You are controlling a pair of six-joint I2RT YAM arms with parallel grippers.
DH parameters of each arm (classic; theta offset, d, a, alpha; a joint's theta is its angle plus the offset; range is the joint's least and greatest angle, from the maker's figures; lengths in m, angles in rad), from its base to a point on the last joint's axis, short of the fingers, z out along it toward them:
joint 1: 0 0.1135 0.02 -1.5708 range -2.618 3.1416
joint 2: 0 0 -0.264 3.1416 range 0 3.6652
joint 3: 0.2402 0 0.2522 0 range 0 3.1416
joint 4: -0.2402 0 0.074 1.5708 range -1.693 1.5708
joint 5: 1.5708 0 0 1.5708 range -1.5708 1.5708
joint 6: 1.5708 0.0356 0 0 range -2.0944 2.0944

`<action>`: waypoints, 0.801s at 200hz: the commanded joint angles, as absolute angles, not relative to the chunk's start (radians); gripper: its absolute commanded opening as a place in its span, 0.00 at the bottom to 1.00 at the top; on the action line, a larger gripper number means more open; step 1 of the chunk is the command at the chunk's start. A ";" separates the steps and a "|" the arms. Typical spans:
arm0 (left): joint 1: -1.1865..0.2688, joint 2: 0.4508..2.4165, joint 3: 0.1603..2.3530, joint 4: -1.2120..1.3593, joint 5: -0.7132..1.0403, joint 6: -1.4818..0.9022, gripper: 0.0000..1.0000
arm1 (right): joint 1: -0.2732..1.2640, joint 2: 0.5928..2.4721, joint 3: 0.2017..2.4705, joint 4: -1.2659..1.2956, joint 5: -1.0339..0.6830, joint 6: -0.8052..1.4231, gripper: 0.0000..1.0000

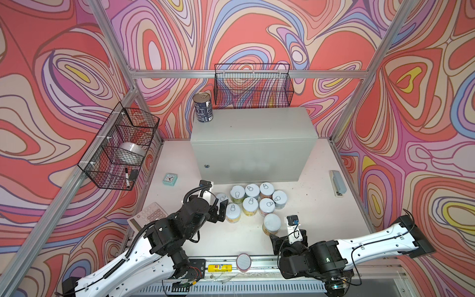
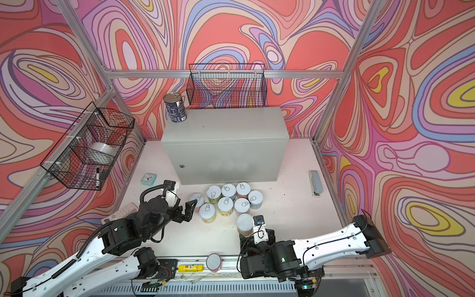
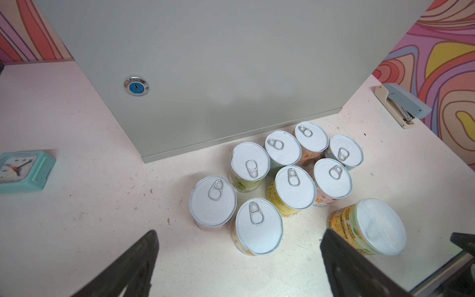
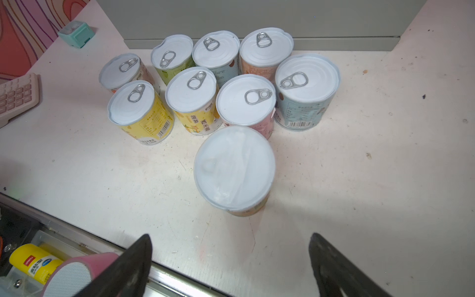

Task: Place and organize the canned foods onto the counter
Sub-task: 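Move the right gripper down over the white-lidded orange-labelled can while the left gripper withdraws, then close the right gripper around the white-lidded orange-labelled can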

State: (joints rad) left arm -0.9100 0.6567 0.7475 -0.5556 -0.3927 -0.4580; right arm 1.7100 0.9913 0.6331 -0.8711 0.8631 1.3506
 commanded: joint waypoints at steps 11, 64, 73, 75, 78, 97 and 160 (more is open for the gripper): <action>-0.915 0.627 0.717 -0.531 -0.422 -0.479 1.00 | 1.701 1.065 0.612 -0.765 0.843 1.327 0.98; -0.914 0.652 0.712 -0.519 -0.428 -0.458 1.00 | 1.525 1.040 0.524 -0.545 0.757 1.130 0.97; -0.914 0.656 0.712 -0.517 -0.430 -0.456 1.00 | 1.489 1.050 0.513 -0.495 0.721 1.084 0.98; -0.915 0.657 0.712 -0.516 -0.431 -0.456 1.00 | 1.484 1.053 0.509 -0.479 0.715 1.075 0.98; -0.915 0.658 0.712 -0.515 -0.432 -0.454 1.00 | 1.479 1.056 0.504 -0.464 0.712 1.064 0.98; -0.915 0.661 0.709 -0.507 -0.433 -0.453 1.00 | 1.434 1.087 0.495 -0.393 0.668 1.008 0.98; -0.915 0.664 0.690 -0.496 -0.431 -0.467 1.00 | 1.327 1.226 0.512 -0.294 0.552 0.909 0.96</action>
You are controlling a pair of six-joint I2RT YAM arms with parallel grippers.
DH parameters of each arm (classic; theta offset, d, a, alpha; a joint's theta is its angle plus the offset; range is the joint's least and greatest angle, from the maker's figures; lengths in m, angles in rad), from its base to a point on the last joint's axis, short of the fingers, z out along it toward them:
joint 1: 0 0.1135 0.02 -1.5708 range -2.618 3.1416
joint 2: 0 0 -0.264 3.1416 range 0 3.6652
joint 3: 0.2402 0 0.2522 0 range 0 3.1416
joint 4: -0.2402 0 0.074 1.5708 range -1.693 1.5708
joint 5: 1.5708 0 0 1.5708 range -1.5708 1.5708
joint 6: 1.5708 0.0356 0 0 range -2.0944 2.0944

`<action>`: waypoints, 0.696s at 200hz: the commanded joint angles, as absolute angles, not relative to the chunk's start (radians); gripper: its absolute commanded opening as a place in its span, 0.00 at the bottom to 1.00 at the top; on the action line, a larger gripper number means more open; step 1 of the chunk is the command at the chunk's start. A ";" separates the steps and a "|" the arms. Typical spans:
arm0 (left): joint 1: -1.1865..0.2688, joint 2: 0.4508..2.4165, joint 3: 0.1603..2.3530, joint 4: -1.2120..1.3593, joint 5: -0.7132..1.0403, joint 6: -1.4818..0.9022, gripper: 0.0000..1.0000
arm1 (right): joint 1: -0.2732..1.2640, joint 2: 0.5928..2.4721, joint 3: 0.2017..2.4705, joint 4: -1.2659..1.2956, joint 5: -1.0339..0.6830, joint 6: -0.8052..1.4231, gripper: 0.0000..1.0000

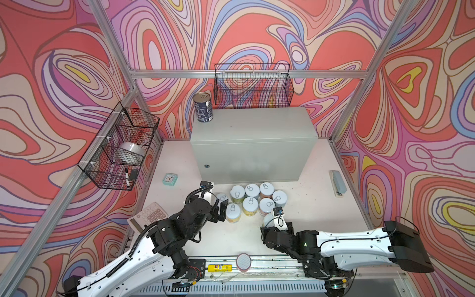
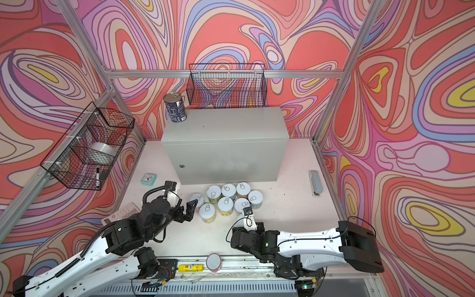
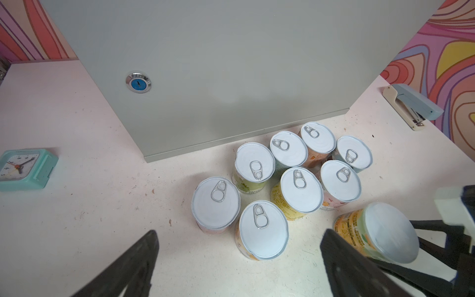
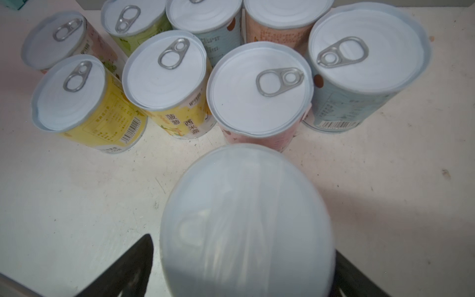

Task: Place and organize the canned foods onto the counter
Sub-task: 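Close the right gripper around the white-lidded orange-labelled can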

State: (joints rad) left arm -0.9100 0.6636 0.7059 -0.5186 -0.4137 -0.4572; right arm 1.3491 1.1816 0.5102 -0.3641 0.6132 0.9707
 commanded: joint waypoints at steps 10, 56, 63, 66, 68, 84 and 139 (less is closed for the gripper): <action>-0.914 0.666 0.689 -0.497 -0.432 -0.469 1.00 | 1.325 1.246 0.517 -0.290 0.551 0.903 0.96; -0.915 0.671 0.683 -0.486 -0.436 -0.473 1.00 | 1.311 1.275 0.500 -0.257 0.582 0.891 0.95; -0.914 0.673 0.681 -0.486 -0.436 -0.476 1.00 | 1.310 1.268 0.489 -0.246 0.587 0.886 0.95; -0.914 0.674 0.680 -0.486 -0.436 -0.478 1.00 | 1.309 1.266 0.486 -0.242 0.590 0.883 0.95; -0.914 0.675 0.680 -0.485 -0.437 -0.478 1.00 | 1.307 1.265 0.484 -0.239 0.590 0.880 0.95; -0.915 0.680 0.675 -0.481 -0.437 -0.483 1.00 | 1.298 1.261 0.472 -0.220 0.589 0.868 0.95; -0.915 0.680 0.651 -0.469 -0.442 -0.503 1.00 | 1.286 1.312 0.475 -0.192 0.577 0.848 0.93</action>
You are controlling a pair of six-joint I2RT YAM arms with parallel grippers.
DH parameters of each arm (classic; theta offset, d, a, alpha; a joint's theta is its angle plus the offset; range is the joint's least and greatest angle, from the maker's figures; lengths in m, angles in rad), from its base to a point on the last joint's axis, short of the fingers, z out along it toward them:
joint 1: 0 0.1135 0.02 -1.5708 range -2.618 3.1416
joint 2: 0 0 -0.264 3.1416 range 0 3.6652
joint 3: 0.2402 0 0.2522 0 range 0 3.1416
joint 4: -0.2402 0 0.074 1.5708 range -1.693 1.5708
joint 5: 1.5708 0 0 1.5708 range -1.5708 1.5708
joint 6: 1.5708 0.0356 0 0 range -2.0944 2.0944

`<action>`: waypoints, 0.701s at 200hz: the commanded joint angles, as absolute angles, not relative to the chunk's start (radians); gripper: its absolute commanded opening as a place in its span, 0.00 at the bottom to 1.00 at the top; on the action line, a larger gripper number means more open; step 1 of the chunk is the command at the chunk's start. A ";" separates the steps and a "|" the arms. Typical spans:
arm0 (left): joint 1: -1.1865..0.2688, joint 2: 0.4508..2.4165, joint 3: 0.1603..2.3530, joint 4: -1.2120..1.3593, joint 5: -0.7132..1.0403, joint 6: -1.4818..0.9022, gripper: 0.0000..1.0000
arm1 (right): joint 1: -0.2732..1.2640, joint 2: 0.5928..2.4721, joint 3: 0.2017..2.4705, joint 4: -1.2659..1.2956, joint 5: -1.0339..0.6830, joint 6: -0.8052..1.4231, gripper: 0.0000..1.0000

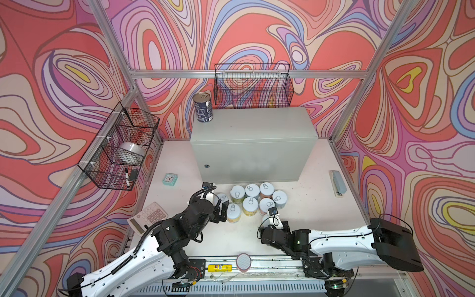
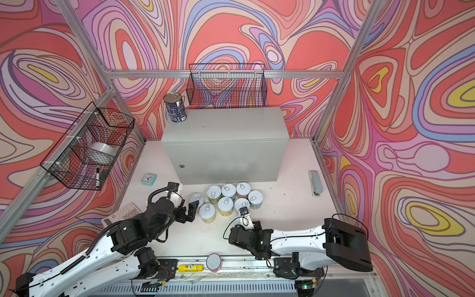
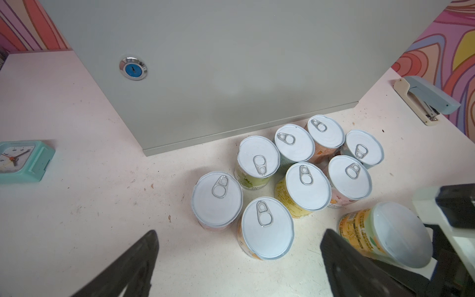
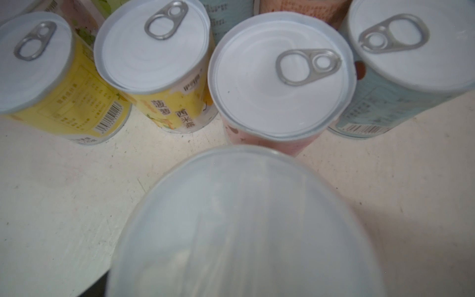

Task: Place and organize the canned foods onto the counter
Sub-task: 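Close the right gripper around the white-lidded orange-labelled can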

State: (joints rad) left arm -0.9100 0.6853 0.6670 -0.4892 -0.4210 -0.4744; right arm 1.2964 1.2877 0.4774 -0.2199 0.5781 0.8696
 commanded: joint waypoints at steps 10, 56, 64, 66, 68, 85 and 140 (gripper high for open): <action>-0.914 0.676 0.646 -0.472 -0.444 -0.506 1.00 | 1.284 1.319 0.477 -0.189 0.572 0.848 0.93; -0.914 0.663 0.638 -0.476 -0.453 -0.510 1.00 | 1.256 1.341 0.473 -0.163 0.539 0.838 0.88; -0.914 0.664 0.637 -0.475 -0.455 -0.510 1.00 | 1.256 1.345 0.474 -0.160 0.536 0.835 0.86; -0.914 0.664 0.638 -0.474 -0.455 -0.511 1.00 | 1.256 1.346 0.474 -0.161 0.535 0.835 0.86; -0.914 0.663 0.638 -0.473 -0.455 -0.511 1.00 | 1.255 1.346 0.475 -0.159 0.535 0.834 0.85; -0.915 0.664 0.636 -0.469 -0.456 -0.508 1.00 | 1.255 1.350 0.479 -0.156 0.525 0.823 0.80; -0.914 0.651 0.652 -0.493 -0.480 -0.489 1.00 | 1.255 1.355 0.494 -0.158 0.503 0.801 0.49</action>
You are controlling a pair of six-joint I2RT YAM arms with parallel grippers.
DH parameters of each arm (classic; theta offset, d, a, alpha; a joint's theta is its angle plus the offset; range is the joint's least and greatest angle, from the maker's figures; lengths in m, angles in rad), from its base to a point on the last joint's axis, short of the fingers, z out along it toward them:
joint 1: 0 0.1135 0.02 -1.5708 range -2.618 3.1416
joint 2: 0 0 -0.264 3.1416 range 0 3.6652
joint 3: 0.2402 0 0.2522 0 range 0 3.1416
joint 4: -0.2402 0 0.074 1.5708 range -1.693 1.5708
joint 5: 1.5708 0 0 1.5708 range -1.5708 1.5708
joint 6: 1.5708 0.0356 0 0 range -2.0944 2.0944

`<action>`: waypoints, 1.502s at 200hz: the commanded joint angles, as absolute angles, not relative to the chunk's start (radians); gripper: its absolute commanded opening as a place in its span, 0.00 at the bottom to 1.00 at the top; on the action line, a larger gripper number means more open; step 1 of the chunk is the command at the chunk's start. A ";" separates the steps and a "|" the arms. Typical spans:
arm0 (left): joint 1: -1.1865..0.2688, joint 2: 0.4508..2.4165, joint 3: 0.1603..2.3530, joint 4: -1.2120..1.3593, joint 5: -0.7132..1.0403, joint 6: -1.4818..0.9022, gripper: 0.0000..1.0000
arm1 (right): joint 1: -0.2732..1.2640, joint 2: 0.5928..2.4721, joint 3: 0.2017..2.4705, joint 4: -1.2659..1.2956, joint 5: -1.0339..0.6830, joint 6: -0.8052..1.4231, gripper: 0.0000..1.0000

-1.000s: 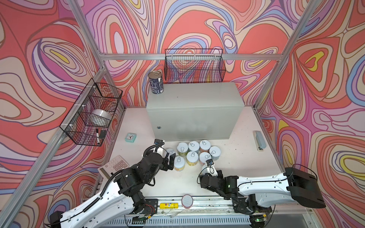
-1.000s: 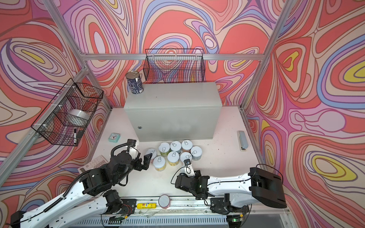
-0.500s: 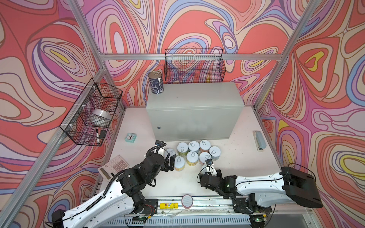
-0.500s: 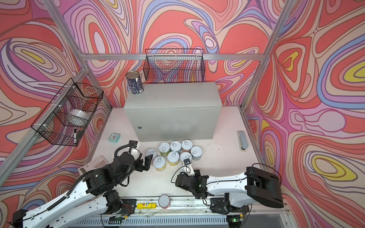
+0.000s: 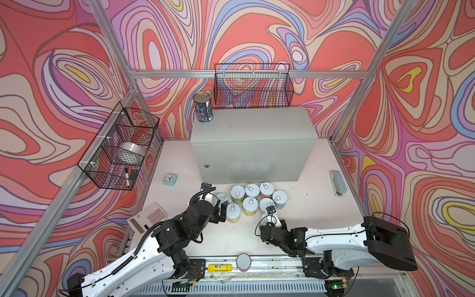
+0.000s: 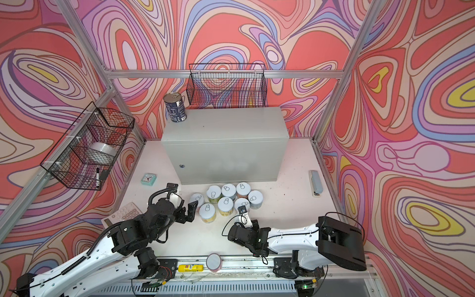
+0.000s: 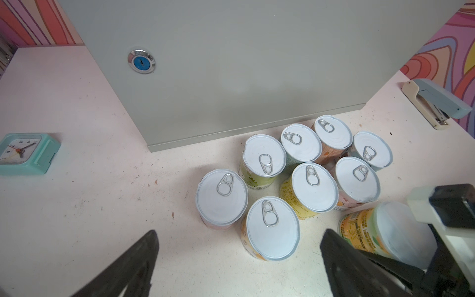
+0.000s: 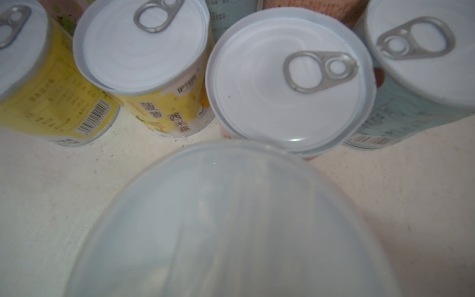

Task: Place and organize the canned foods onto the counter
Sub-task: 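Close the right gripper around the white-lidded orange-labelled can, then lift the orange-labelled can with the right gripper onto the grey box top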

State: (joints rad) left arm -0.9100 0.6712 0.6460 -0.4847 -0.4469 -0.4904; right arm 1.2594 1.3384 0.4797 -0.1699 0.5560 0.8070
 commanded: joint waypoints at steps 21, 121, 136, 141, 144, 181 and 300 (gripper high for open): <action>-0.915 0.633 0.660 -0.514 -0.492 -0.489 1.00 | 1.256 1.341 0.510 -0.185 0.489 0.798 0.21; -0.870 0.727 1.025 -0.879 -0.487 -0.428 1.00 | 1.275 1.221 0.971 -0.641 0.439 0.688 0.00; -0.798 0.775 1.134 -0.966 -0.462 -0.410 1.00 | 1.262 1.260 1.112 -0.736 0.472 0.647 0.00; -0.763 0.786 1.160 -0.984 -0.444 -0.402 1.00 | 1.252 1.272 1.150 -0.760 0.471 0.635 0.00; -0.743 0.793 1.177 -0.992 -0.426 -0.393 1.00 | 1.240 1.280 1.171 -0.772 0.467 0.626 0.00; -0.520 0.864 1.301 -1.021 -0.258 -0.343 1.00 | 1.097 1.346 1.389 -0.821 0.402 0.476 0.00; -0.051 0.969 1.355 -0.772 0.496 -0.336 1.00 | 0.911 1.959 2.586 -1.218 0.210 0.152 0.00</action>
State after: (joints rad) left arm -0.1680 0.9894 1.3960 -0.9092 0.1650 -0.2924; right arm 0.9443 1.9045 2.4565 -1.1984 0.2569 0.2241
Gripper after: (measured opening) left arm 0.999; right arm 0.782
